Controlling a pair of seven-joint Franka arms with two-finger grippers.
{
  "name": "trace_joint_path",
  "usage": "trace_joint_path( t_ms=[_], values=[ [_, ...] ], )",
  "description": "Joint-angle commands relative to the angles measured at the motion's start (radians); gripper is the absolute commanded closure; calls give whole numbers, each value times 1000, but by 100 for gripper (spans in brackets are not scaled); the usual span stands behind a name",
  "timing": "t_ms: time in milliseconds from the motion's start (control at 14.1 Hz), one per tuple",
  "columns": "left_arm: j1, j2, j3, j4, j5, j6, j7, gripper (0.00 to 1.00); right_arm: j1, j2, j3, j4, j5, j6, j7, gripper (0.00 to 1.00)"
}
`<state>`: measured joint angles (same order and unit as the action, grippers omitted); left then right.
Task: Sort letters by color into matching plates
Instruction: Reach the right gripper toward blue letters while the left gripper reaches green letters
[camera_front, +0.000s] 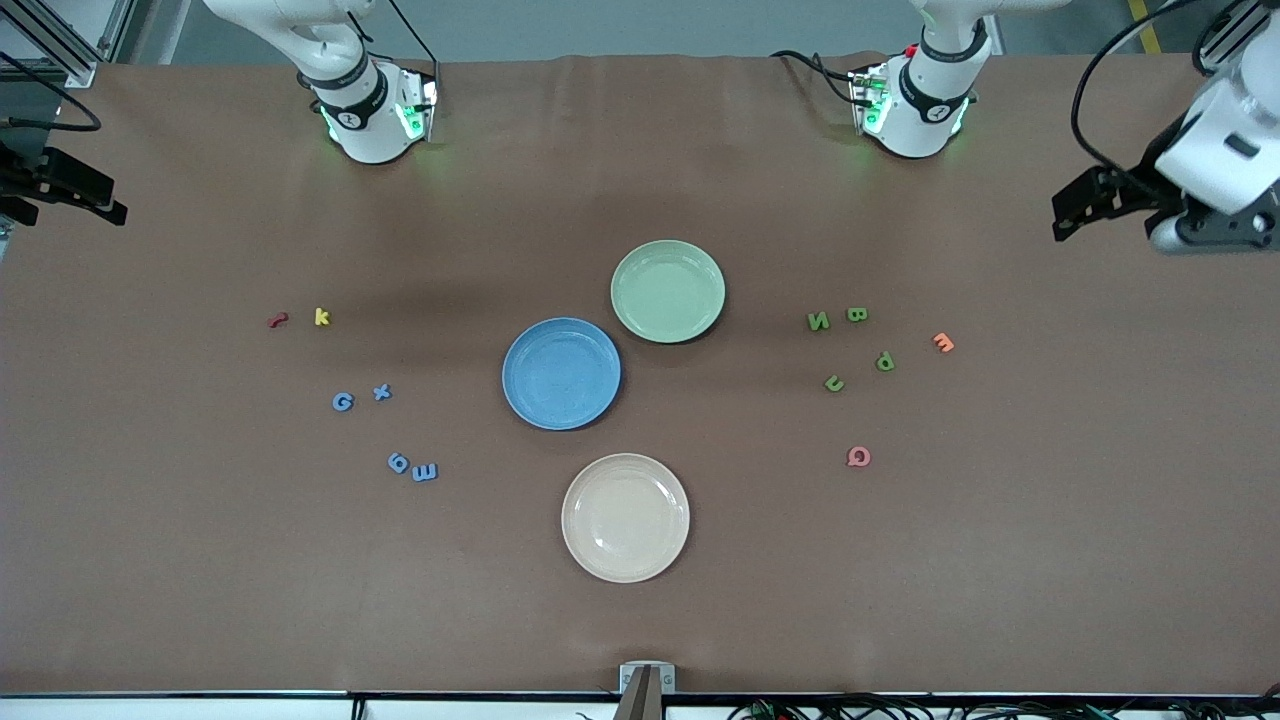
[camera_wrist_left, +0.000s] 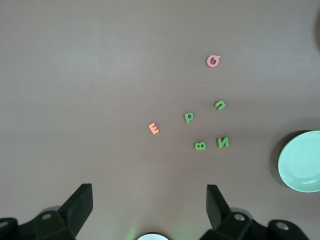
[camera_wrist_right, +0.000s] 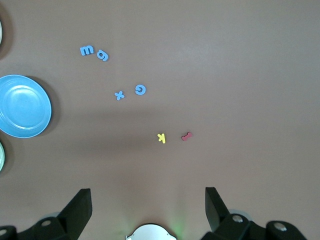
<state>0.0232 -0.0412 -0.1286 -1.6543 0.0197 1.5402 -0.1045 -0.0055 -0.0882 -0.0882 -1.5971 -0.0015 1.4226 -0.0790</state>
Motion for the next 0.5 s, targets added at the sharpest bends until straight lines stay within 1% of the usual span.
trace_joint_path(
  t_ms=[0, 71, 212, 283, 425],
  values=[
    [-2, 69, -13, -34, 11, 85, -23, 0, -5, -5, -1, 15, 9, -8, 7, 0],
    [-2, 76, -14, -86, 9, 151, -38, 0, -11, -2, -1, 19, 12, -7, 7, 0],
    [-6, 81, -16, -232, 9, 350, -95, 0, -11, 14, -1, 20, 8, 7, 1, 0],
    [-17, 89, -19, -298, 8, 435, -122, 0, -10, 51, -1, 25, 0, 12, -1, 0],
    [-32, 138, -31, -356, 9, 515, -193, 0, -14, 103, -1, 26, 0, 68, -7, 0]
  ],
)
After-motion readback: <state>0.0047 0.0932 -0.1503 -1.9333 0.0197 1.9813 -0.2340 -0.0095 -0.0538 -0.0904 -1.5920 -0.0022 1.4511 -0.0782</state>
